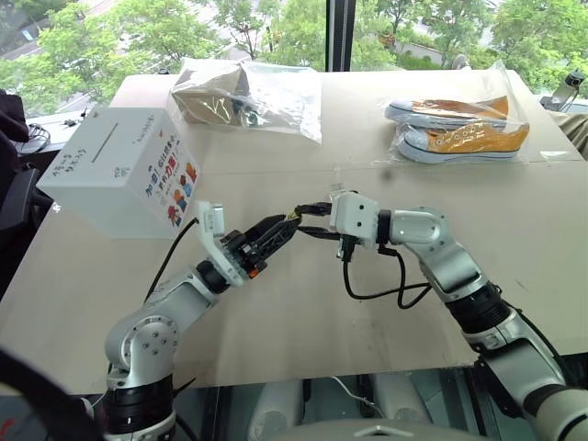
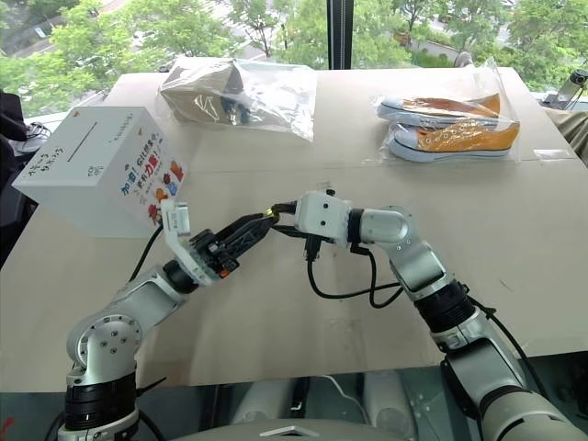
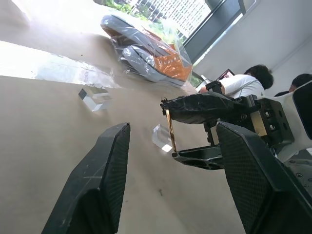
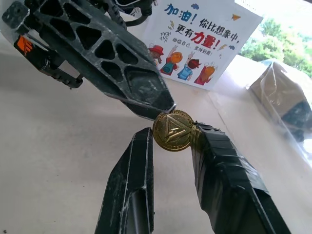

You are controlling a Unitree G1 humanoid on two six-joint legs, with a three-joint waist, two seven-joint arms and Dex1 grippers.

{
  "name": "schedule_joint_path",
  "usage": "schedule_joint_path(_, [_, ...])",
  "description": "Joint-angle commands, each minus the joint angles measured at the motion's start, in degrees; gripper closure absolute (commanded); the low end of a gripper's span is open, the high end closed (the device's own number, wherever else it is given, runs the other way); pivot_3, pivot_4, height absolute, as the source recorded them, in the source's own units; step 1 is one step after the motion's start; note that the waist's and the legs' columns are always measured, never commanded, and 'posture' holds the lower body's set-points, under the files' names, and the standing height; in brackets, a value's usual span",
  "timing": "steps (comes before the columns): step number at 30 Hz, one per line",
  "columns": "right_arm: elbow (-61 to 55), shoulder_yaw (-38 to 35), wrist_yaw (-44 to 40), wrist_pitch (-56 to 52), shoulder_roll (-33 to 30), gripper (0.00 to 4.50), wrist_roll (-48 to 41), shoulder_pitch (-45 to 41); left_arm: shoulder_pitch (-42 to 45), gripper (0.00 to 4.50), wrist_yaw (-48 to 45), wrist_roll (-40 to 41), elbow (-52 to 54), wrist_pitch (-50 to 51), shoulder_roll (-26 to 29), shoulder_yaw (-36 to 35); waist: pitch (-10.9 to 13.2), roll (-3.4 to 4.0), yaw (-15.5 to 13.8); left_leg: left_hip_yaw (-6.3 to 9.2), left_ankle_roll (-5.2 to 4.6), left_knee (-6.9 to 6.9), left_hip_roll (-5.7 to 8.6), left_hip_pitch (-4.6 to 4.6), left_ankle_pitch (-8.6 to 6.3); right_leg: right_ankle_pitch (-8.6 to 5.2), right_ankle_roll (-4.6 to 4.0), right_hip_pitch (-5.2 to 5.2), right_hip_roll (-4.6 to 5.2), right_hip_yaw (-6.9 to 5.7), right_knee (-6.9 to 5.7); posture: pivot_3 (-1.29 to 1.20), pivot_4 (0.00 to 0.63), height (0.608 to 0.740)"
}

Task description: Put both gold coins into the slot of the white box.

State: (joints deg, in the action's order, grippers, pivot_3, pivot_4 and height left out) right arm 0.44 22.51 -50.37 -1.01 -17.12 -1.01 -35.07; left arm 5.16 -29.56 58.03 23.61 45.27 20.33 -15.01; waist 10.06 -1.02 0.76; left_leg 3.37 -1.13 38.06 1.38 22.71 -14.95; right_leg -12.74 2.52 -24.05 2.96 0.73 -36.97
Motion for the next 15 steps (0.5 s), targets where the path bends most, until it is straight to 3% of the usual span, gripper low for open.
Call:
schedule_joint_path(1, [-0.7, -0.3, 0.2, 2.5, 0.4, 3.89, 0.2, -0.2, 0.5, 1.67, 0.3, 1.0, 1.7, -1.0, 0.5, -0.2, 0.0, 0.0, 0.0, 0.0, 0.0, 0.0, 0.0, 0.0, 0.0, 0.0, 0.0, 0.0, 0.0, 0.0, 0.0, 0.0, 0.15, 0.74])
schedule_joint_path(3, [-0.7, -0.1, -0.1, 2.9, 0.6, 3.89, 0.2, -0.1, 0.8, 1.67, 0.3, 1.3, 1.6, -1.0, 0.8, -0.4, 0.0, 0.0, 0.0, -0.01, 0.0, 0.0, 0.0, 0.0, 0.0, 0.0, 0.0, 0.0, -0.01, 0.01, 0.0, 0.0, 0.15, 0.74])
schedule_joint_path(5, [-0.8, -0.1, -0.2, 3.0, 0.8, 3.89, 0.2, -0.1, 0.9, 2.2, 0.2, 1.4, 1.6, -1.0, 0.9, -0.3, 0.0, 0.0, 0.0, 0.0, 0.0, 0.0, 0.0, 0.0, 0.0, 0.0, 0.0, 0.0, -0.02, 0.0, 0.0, 0.0, 0.15, 0.74])
schedule_joint_path(10, [-0.9, -0.1, -0.2, 3.2, 1.1, 3.89, 0.3, 0.0, 1.1, 4.43, 0.4, 1.5, 1.5, -1.1, 0.9, 0.1, 0.0, 0.0, 0.0, 0.0, 0.0, 0.0, 0.0, 0.0, 0.0, 0.0, 0.0, 0.0, -0.03, 0.01, 0.0, 0.0, 0.15, 0.74])
schedule_joint_path(15, [-1.3, -0.1, -0.3, 3.5, 1.5, 3.89, 0.0, 0.2, 1.2, 4.43, 0.7, 1.6, 1.2, -1.0, 0.9, 0.7, 0.0, 0.0, 0.0, 0.0, 0.0, 0.0, 0.0, 0.0, 0.0, 0.0, 0.0, 0.0, -0.04, 0.01, 0.0, 0.0, 0.15, 0.74])
